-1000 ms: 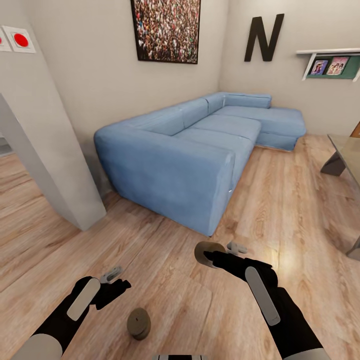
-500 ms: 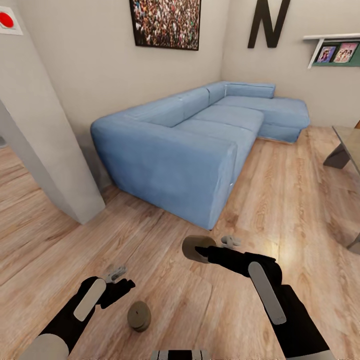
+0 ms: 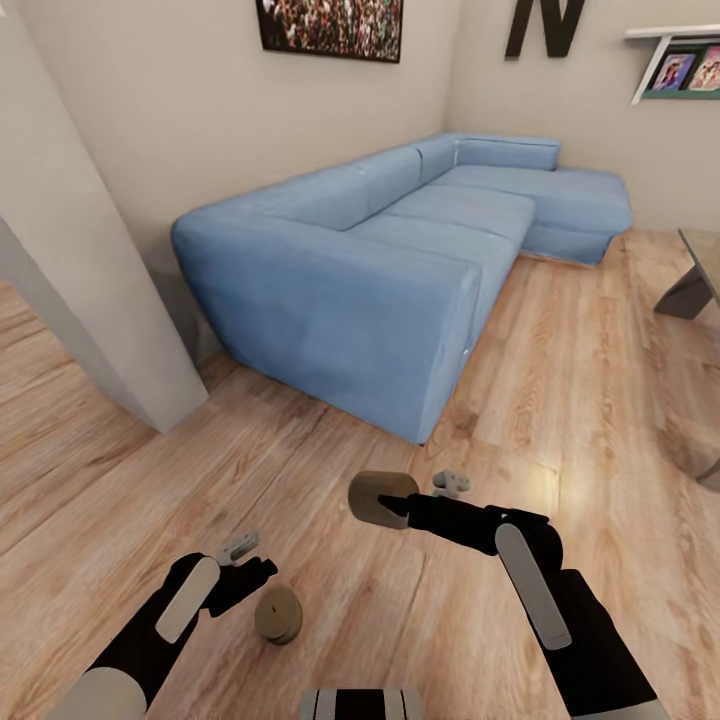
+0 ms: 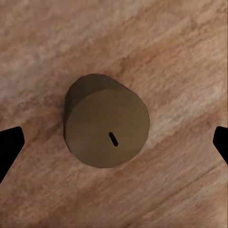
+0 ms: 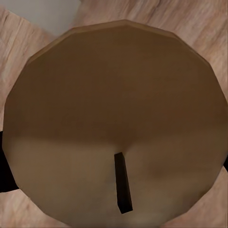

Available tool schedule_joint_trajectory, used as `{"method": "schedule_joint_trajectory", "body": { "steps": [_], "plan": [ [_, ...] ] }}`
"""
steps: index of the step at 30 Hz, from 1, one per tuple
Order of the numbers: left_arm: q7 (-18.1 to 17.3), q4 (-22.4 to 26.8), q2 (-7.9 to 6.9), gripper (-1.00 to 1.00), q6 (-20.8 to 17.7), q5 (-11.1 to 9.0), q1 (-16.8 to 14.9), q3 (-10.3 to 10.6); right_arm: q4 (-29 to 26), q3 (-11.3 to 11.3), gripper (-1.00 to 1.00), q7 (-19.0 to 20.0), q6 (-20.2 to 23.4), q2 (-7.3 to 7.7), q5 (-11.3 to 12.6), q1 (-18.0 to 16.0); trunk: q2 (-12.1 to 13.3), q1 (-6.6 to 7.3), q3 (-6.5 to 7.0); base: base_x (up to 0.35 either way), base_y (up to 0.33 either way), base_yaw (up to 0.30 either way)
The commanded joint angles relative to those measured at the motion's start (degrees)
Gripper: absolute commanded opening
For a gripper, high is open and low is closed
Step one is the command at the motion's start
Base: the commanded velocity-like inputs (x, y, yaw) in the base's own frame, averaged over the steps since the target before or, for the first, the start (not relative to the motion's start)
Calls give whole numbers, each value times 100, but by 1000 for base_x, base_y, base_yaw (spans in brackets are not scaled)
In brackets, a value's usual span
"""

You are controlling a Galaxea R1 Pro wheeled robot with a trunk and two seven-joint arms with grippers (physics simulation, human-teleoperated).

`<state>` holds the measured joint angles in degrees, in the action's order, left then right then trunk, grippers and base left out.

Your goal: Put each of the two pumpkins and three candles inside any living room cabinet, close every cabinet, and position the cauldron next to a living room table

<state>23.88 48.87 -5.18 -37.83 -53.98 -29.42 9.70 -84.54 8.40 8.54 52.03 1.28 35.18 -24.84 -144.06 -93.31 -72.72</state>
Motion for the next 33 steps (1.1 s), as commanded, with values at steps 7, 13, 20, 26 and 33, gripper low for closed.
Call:
{"method": "schedule_joint_trajectory", "body": {
  "steps": [7,13,20,26,33],
  "plan": [
    [56,9,-1,100,3,-60,-2,23,20,-5,-100,50,15,-5,-37,-4,-12,-17,-160,0,0,0],
    [62,9,-4,100,237,-85,-2,26,25,-5,-100,51,15,-5,-37,-4,-20,-32,-293,0,0,0],
    [63,-217,-1,100,342,-66,-2,29,-48,3,-100,297,101,7,-11,-4,-29,-50,-448,0,0,0],
    [63,-269,4,100,346,-60,-2,24,-78,-4,-100,1806,405,12,62,-4,-37,-66,-581,0,0,0],
    [56,-272,8,100,347,-66,-2,23,-51,-9,-100,2309,430,12,59,-4,-46,-84,-736,0,0,0]
  ]
}}
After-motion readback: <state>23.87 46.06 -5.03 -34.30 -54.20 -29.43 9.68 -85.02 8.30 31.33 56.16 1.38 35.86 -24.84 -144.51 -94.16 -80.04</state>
